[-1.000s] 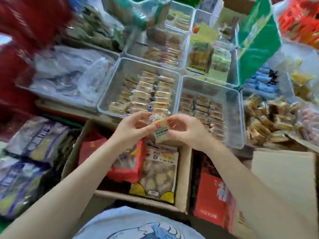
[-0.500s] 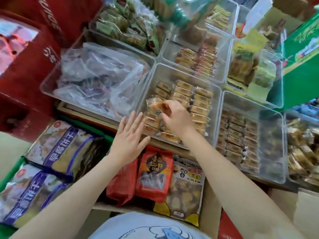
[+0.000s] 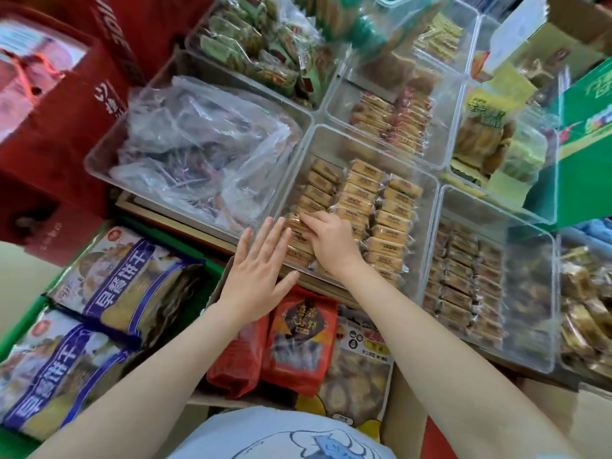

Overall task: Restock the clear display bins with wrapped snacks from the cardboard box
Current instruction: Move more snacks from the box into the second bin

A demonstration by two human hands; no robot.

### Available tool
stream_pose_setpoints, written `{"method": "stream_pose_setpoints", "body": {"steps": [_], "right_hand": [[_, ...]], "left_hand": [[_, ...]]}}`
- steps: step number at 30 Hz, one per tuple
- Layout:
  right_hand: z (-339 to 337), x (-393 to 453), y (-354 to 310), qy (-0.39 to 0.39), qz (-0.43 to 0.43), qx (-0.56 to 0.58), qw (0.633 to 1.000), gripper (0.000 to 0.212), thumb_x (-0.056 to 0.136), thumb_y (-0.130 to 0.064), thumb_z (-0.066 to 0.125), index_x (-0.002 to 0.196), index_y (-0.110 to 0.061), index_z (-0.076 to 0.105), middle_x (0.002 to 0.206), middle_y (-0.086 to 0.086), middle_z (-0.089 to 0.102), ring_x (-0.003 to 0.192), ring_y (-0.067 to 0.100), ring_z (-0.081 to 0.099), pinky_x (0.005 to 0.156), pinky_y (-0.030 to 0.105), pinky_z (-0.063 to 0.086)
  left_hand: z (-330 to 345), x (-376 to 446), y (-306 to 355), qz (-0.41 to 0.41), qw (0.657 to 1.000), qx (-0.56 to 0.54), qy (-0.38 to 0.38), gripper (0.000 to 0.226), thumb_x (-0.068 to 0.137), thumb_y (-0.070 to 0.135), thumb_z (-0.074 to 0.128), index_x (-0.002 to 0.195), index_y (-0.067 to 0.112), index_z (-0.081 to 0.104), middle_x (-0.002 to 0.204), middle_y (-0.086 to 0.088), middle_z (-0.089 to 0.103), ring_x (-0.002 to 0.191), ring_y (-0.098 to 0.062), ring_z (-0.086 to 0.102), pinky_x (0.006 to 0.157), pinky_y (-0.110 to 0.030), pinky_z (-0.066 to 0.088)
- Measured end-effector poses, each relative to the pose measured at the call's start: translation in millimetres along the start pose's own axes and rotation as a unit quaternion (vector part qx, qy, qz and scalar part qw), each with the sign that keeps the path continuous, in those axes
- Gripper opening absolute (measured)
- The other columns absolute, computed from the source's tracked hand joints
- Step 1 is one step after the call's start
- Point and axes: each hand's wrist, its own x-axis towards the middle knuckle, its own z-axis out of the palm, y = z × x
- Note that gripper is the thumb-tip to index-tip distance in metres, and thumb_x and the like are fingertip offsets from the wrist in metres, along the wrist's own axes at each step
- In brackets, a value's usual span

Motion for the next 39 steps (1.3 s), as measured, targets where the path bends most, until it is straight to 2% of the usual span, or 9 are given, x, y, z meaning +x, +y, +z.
{"method": "stream_pose_setpoints", "body": {"steps": [5, 7, 12, 16, 19, 26, 31, 36, 39], "right_hand": [[-14, -19, -6, -0.077, -0.033, -0.068, 0.994, 0.055, 0.105, -0.022, 0.043, 0.157, -0.015, 0.028, 0.159, 0.004, 0.035, 0.147, 0.024, 0.029, 0.117, 0.045, 0.023], [-31, -43, -3, -0.02, -0.035, -0.021, 0.999, 0.056, 0.104, -0.022, 0.046, 0.156, -0.012, 0.029, 0.161, 0.006, 0.031, 0.151, 0.022, 0.023, 0.122, 0.043, 0.018], [-99, -145, 29, 0.044, 0.036, 0.128, 0.99, 0.04, 0.1, -0.024, 0.057, 0.139, -0.017, 0.055, 0.113, -0.005, 0.066, 0.103, 0.012, 0.061, 0.091, 0.034, 0.052], [-159, -262, 83, 0.078, 0.081, 0.125, 0.986, 0.029, 0.095, -0.03, 0.067, 0.123, -0.021, 0.067, 0.09, -0.009, 0.067, 0.079, 0.007, 0.061, 0.075, 0.028, 0.053], [-197, -359, 131, 0.165, 0.118, 0.113, 0.973, 0.023, 0.091, -0.021, 0.071, 0.115, -0.018, 0.071, 0.086, -0.005, 0.068, 0.072, 0.01, 0.061, 0.071, 0.026, 0.053], [-253, -549, 268, 0.335, 0.25, 0.097, 0.903, 0.023, 0.094, -0.018, 0.068, 0.117, -0.02, 0.068, 0.089, -0.006, 0.065, 0.077, 0.01, 0.06, 0.073, 0.014, 0.05], [-215, -572, 364, 0.198, 0.27, 0.055, 0.941, 0.023, 0.094, -0.022, 0.066, 0.117, -0.018, 0.067, 0.104, 0.001, 0.068, 0.091, 0.02, 0.064, 0.08, 0.038, 0.055], [-133, -538, 391, -0.085, 0.241, 0.052, 0.965, 0.042, 0.099, -0.022, 0.057, 0.14, -0.017, 0.053, 0.138, 0.009, 0.057, 0.124, 0.031, 0.056, 0.097, 0.04, 0.049], [-77, -529, 385, -0.186, 0.268, 0.182, 0.928, 0.041, 0.105, -0.034, 0.044, 0.143, -0.019, 0.052, 0.138, 0.01, 0.057, 0.122, 0.03, 0.057, 0.105, 0.042, 0.044]], "left_hand": [[-9, 1, 1, -0.019, 0.999, -0.005, -0.038, 0.082, 0.096, 0.067, 0.008, 0.162, 0.019, 0.002, 0.166, 0.005, -0.018, 0.149, -0.009, -0.03, 0.117, -0.035, -0.028], [-19, 3, 8, -0.038, 0.998, -0.039, -0.042, 0.08, 0.097, 0.067, 0.011, 0.162, 0.019, 0.006, 0.167, 0.005, -0.014, 0.15, -0.01, -0.027, 0.118, -0.035, -0.025], [-34, -19, 87, -0.018, 0.984, -0.178, 0.013, 0.059, 0.1, 0.046, 0.047, 0.149, 0.014, 0.046, 0.16, -0.007, 0.035, 0.152, -0.022, 0.021, 0.124, -0.04, 0.006], [-20, -34, 207, 0.06, 0.957, -0.255, -0.123, 0.042, 0.099, 0.034, 0.058, 0.139, 0.018, 0.058, 0.142, 0.0, 0.056, 0.135, -0.015, 0.044, 0.111, -0.025, 0.029], [-1, -49, 302, 0.122, 0.932, -0.284, -0.188, 0.034, 0.098, 0.037, 0.058, 0.129, 0.027, 0.063, 0.12, 0.009, 0.065, 0.114, -0.01, 0.061, 0.1, -0.036, 0.049], [29, -97, 507, 0.18, 0.888, -0.366, -0.211, 0.052, 0.096, 0.045, 0.063, 0.142, 0.043, 0.04, 0.141, 0.021, 0.042, 0.128, 0.012, 0.04, 0.11, -0.02, 0.033], [55, -87, 587, 0.101, 0.877, -0.423, -0.204, 0.09, 0.078, 0.066, 0.068, 0.153, 0.051, 0.019, 0.163, 0.022, 0.017, 0.15, -0.005, 0.017, 0.122, -0.043, 0.023], [64, -78, 599, 0.038, 0.835, -0.5, -0.227, 0.081, 0.083, 0.036, 0.069, 0.152, 0.05, 0.03, 0.148, 0.024, 0.043, 0.135, -0.008, 0.049, 0.105, -0.041, 0.05], [67, -82, 600, 0.021, 0.838, -0.501, -0.215, 0.075, 0.082, 0.044, 0.07, 0.147, 0.057, 0.034, 0.152, 0.02, 0.043, 0.136, -0.014, 0.049, 0.11, -0.051, 0.044]]}}
